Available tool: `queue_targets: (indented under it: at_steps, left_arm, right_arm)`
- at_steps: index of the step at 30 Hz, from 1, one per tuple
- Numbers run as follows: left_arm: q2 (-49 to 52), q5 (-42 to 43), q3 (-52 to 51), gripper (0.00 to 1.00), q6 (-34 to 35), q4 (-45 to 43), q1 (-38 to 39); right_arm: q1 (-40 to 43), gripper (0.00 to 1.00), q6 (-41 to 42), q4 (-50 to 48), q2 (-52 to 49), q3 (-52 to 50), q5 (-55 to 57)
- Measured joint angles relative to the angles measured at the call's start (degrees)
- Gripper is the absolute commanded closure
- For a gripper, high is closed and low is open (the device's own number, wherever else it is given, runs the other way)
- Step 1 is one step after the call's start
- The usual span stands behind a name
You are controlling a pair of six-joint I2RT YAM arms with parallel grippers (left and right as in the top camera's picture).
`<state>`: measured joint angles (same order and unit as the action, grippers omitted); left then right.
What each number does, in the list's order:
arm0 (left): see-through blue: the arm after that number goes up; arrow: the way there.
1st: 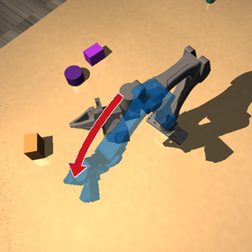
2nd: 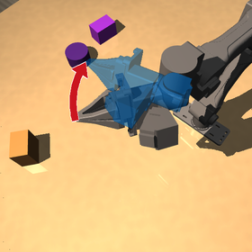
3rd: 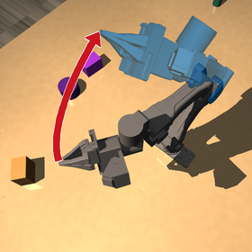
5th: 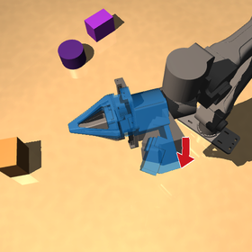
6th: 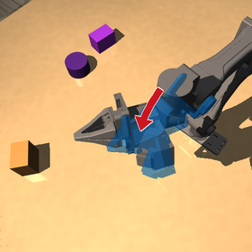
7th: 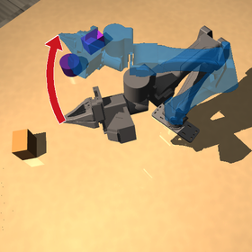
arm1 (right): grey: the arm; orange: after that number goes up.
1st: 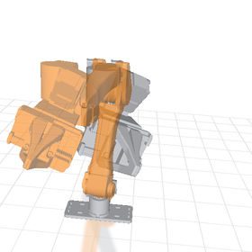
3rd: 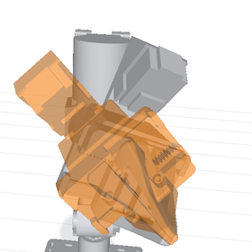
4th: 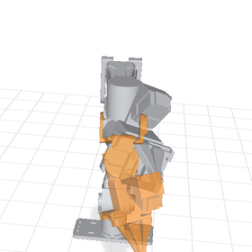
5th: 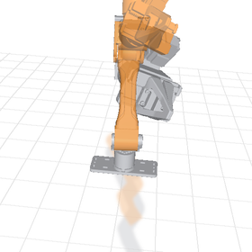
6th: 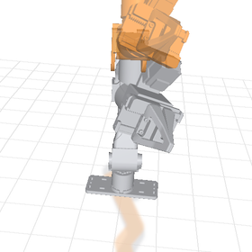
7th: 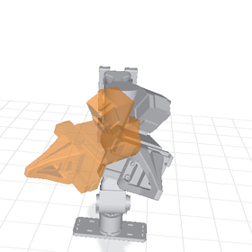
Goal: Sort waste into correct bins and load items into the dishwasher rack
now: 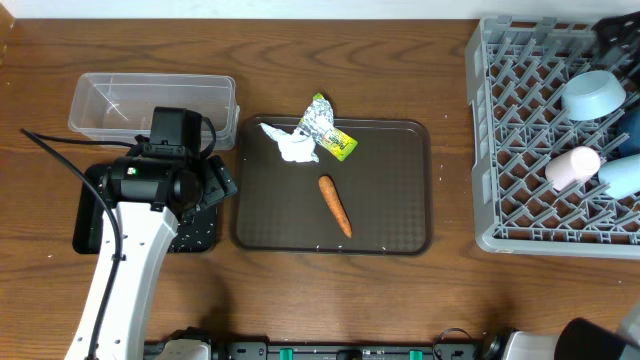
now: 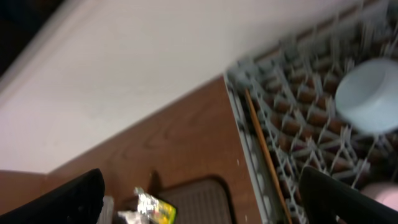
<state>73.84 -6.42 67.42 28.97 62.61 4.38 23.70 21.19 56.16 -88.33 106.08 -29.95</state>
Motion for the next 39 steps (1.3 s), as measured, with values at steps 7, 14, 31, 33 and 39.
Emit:
queue_targets:
  at_steps: [7,14,31,33,39]
  left_arm:
    - [0.00,0.00,0.00,0.02,0.00,-0.26,0.00]
    - [0.00,2.56,0.00,0.02,3.19,-1.92,-0.02]
    - [5.16,23.17,0.00,0.02,22.62,-19.37,20.41]
    - [7.48,20.35,0.00,0.02,24.72,-19.85,23.43]
    - [17.33,14.58,0.00,0.02,27.41,-25.53,28.28]
  right_arm:
    - [-0.63,0.01,-0.24,4.70,-0.79,-0.09,13.46]
    - [-0.63,0.01,-0.39,4.92,-0.79,-0.09,21.18]
    - [-0.63,0.01,-0.42,4.92,-0.79,-0.09,23.37]
    - [-0.63,0.01,-0.39,4.94,-0.79,-0.09,23.39]
    - [-0.63,0.01,-0.39,4.92,-0.79,-0.09,23.39]
